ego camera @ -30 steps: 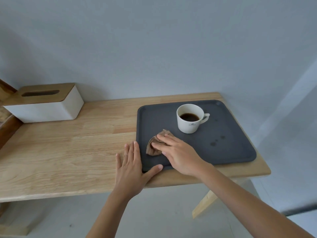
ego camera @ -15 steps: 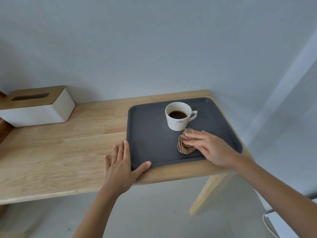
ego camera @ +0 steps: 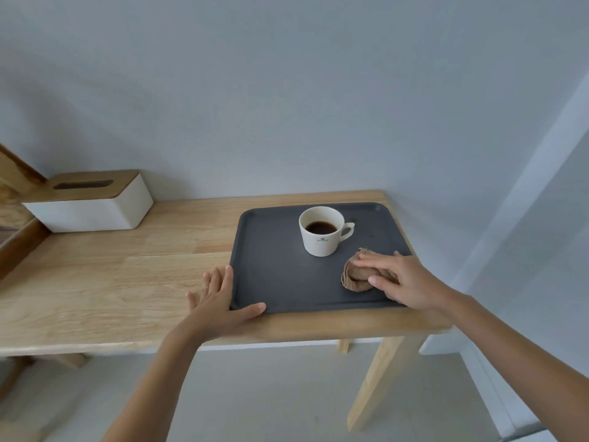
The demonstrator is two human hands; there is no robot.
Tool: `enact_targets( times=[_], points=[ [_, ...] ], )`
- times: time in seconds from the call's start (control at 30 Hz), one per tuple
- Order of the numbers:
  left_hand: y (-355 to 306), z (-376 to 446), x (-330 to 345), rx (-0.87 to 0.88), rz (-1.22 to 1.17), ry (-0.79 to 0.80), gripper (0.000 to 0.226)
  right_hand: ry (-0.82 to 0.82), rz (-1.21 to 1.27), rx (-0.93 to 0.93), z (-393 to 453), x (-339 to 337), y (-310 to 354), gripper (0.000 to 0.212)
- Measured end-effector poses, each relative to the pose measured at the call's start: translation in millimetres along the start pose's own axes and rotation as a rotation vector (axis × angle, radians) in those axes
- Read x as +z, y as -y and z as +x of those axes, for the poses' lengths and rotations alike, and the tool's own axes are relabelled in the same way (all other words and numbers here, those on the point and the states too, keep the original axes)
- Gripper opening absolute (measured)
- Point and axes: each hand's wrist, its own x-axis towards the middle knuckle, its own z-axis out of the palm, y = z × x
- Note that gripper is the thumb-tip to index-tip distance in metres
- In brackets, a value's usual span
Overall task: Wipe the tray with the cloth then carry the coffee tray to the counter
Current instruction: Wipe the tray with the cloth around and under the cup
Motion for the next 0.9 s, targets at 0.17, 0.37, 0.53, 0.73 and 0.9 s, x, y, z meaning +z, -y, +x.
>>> enact_targets(
  times=[0.17,0.37,0.53,0.73,0.9],
  points=[
    [-49,15,-10,0.162,-0.221,-0.200,0.109,-0.302,0.171,0.037,30,-12,11,0.039],
    [-112,55,1,0.220,-0.614,-0.243,0.087,-0.149,0.286,0.160,76,-4,16,0.071],
    [-118,78,4,0.281,-0.681,-0.247,0.066,-0.192,0.358,0.128,88,1,13,0.055],
    [-105,95,-7,0.337,-0.726,-0.252,0.063,-0.239,0.395,0.125,104,6,20,0.049],
    [-78,115,-36,0.355,-0.737,-0.269,0.066,-0.239,0.442,0.111,142,16,40,0.045]
  ],
)
